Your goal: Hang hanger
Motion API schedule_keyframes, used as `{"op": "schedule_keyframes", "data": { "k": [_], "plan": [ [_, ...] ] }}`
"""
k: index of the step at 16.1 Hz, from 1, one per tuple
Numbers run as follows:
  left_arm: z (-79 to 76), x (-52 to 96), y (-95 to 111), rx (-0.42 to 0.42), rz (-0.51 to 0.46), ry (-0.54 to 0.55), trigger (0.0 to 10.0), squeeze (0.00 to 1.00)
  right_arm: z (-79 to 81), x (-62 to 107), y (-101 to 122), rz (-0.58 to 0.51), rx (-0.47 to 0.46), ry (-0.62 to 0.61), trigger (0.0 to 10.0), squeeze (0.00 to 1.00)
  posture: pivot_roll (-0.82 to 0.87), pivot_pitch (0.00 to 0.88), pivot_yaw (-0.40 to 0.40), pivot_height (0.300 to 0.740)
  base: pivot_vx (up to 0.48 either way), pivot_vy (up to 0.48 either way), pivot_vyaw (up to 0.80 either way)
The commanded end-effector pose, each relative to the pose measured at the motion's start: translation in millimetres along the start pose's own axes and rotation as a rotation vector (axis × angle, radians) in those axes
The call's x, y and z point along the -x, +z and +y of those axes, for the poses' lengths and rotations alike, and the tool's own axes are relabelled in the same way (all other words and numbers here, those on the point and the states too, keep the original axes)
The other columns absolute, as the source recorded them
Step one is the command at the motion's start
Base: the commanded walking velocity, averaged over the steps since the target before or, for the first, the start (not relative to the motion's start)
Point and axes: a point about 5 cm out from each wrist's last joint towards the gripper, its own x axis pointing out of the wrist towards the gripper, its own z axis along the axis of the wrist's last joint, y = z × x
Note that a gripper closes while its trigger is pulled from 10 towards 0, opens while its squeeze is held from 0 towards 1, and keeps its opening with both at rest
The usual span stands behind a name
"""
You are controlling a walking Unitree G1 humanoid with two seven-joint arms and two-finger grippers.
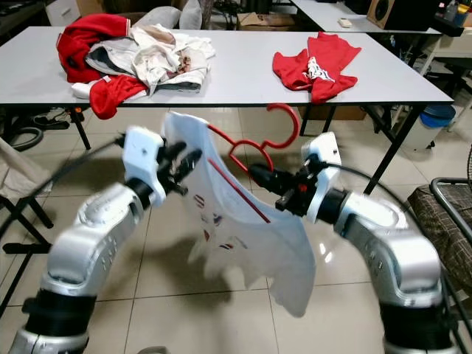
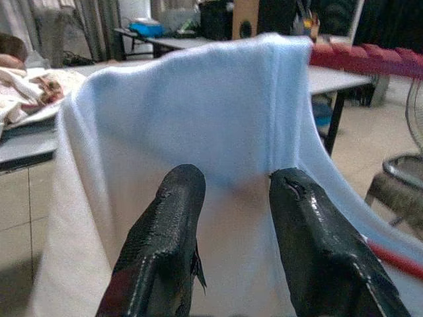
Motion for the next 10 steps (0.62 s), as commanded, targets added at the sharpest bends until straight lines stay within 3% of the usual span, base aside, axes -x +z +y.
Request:
{"op": "schedule_keyframes", "data": {
  "k": [1, 3, 7, 10],
  "plan": [
    [2.6, 0.1, 10.1, 0.009, -0.03, 0.01, 10.0, 1.0, -3.9, 2.4, 7.1, -0.038, 0.018, 0.009, 10.0, 0.0, 0.05, 0.0, -0.016, 0.74, 0.0, 0.0, 0.0],
    [0.5, 0.3, 13.3, 0.087, -0.07, 0.012, 10.0, 1.0, -6.6, 0.4, 7.5, -0.047, 0.013, 0.016, 10.0, 0.0, 0.05, 0.0, -0.027, 0.74, 0.0, 0.0, 0.0],
    [-3.9, 2.3, 12.4, 0.153, -0.076, -0.017, 10.0, 1.0, -11.8, -2.6, 10.3, -0.07, 0.012, 0.023, 10.0, 0.0, 0.04, 0.001, -0.023, 0.74, 0.0, 0.0, 0.0],
    [-7.3, -1.9, 10.4, 0.122, -0.065, -0.006, 10.0, 1.0, -8.4, -6.3, 13.3, -0.082, 0.015, 0.045, 10.0, 0.0, 0.04, 0.0, -0.022, 0.74, 0.0, 0.0, 0.0]
  ]
}}
